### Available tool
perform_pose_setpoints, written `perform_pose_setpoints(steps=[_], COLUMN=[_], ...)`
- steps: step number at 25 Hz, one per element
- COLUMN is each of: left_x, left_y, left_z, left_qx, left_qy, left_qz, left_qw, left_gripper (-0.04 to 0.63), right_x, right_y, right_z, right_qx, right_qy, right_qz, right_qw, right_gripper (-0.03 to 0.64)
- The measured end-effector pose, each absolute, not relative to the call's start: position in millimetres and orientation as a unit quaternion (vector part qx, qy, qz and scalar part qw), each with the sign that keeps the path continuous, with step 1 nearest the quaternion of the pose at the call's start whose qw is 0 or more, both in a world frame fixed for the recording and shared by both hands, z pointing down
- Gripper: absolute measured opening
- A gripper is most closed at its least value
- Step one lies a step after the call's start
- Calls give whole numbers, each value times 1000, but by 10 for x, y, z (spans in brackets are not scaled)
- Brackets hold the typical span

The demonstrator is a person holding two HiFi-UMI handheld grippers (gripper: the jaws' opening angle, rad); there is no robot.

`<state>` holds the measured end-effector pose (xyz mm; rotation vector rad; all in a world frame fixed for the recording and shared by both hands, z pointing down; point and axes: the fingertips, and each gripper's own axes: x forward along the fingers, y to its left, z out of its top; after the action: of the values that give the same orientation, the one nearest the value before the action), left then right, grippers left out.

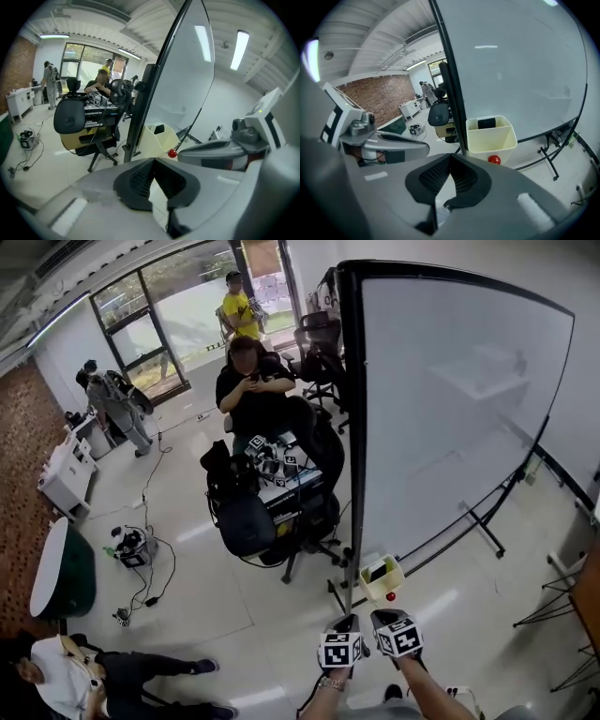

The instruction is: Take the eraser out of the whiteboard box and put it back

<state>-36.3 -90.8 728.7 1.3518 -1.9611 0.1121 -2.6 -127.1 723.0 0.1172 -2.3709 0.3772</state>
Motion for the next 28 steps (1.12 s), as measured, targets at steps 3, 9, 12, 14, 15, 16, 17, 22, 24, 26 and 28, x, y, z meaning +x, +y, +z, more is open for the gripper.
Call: perform_pose_setpoints(steps=[3, 9, 12, 14, 15, 16, 17, 22, 24, 26, 28], left_x=[-38, 881, 1154, 1234, 1256, 1271, 1277, 1288, 1309, 1296, 1246], left_y=[-771, -719, -731, -788, -813, -828, -827, -684, -626, -546, -475], left_z=[7323, 7355, 7243, 7149, 7113, 7094, 7095, 7121, 7088, 7092, 7095], left_qx=[479, 448, 462, 470, 472, 472, 470, 454, 457, 454, 449], left_qy=[-798, -812, -805, -803, -803, -803, -804, -804, -803, -806, -809], left_qz=[36, 23, 34, 36, 33, 30, 28, 22, 21, 19, 11], left_qw=[364, 374, 370, 364, 362, 362, 364, 384, 382, 379, 378], left_gripper=[3, 3, 3, 3, 3, 0, 3, 3, 3, 3, 3], right_x=[303, 1256, 1466, 1475, 1462, 1452, 1445, 1428, 1429, 1456, 1454], right_y=[-1033, -895, -816, -845, -865, -882, -887, -778, -721, -613, -525], right_z=[7175, 7446, 7403, 7304, 7256, 7220, 7197, 7167, 7173, 7177, 7166], right_qx=[-6, -57, -76, -72, -70, -69, -71, -87, -89, -102, -111], right_qy=[-925, -904, -902, -908, -911, -913, -914, -910, -909, -904, -903], right_qz=[129, 124, 140, 141, 139, 137, 133, 130, 130, 128, 120], right_qw=[358, 406, 400, 387, 381, 377, 376, 383, 387, 394, 398], right_gripper=[5, 5, 3, 5, 5, 3, 3, 3, 3, 3, 4])
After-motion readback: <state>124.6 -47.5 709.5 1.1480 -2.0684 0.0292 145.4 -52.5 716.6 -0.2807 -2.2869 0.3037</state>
